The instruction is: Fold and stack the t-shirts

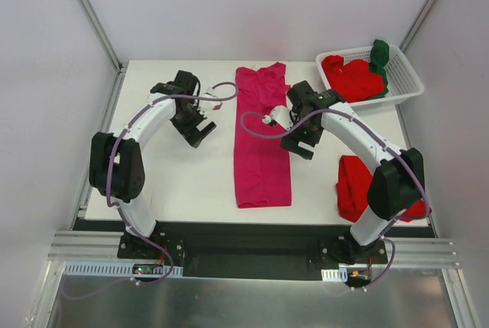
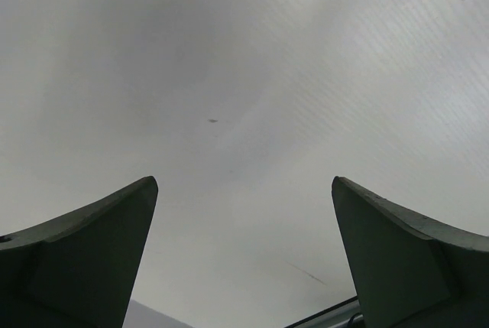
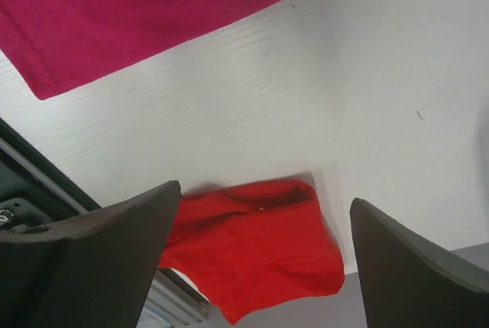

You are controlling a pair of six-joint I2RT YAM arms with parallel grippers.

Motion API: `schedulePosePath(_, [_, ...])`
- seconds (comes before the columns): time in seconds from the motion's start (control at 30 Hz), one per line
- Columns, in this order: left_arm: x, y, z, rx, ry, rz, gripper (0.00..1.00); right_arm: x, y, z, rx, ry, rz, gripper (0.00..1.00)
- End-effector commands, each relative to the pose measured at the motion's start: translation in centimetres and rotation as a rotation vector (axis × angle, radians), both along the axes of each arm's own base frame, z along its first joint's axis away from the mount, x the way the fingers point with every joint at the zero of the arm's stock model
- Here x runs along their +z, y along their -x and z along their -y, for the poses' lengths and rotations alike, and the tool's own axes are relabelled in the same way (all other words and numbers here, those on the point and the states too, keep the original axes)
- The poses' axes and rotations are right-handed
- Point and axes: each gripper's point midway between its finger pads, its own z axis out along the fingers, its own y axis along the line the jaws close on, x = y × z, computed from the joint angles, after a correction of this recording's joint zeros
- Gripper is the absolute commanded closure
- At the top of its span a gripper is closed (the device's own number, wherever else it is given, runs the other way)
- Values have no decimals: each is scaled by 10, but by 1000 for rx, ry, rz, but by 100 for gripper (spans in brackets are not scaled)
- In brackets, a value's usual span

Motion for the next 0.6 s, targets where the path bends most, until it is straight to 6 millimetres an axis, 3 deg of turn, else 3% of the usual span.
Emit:
schedulePosePath(0.0, [3, 7, 36, -80, 14, -25, 1, 11, -24, 2, -19, -99, 20, 4])
schedulePosePath(0.13, [5, 9, 31, -108, -19, -32, 1, 25, -24, -16, 45, -197, 89, 4])
schedulePosePath(0.27, [21, 3, 10, -77, -80, -1, 1, 11, 6, -37, 131, -238, 57, 4])
schedulePosePath(0.3, [24, 1, 4, -50, -84, 8, 1, -1, 19, -40, 144, -242, 13, 4])
schedulePosePath(0.43, [20, 8, -43, 20, -163, 0, 1, -17, 50, -61, 237, -267, -26, 4])
schedulePosePath(0.57, [6, 31, -120, 179, -198, -66, 1, -17, 56, -84, 289, -286, -29, 4])
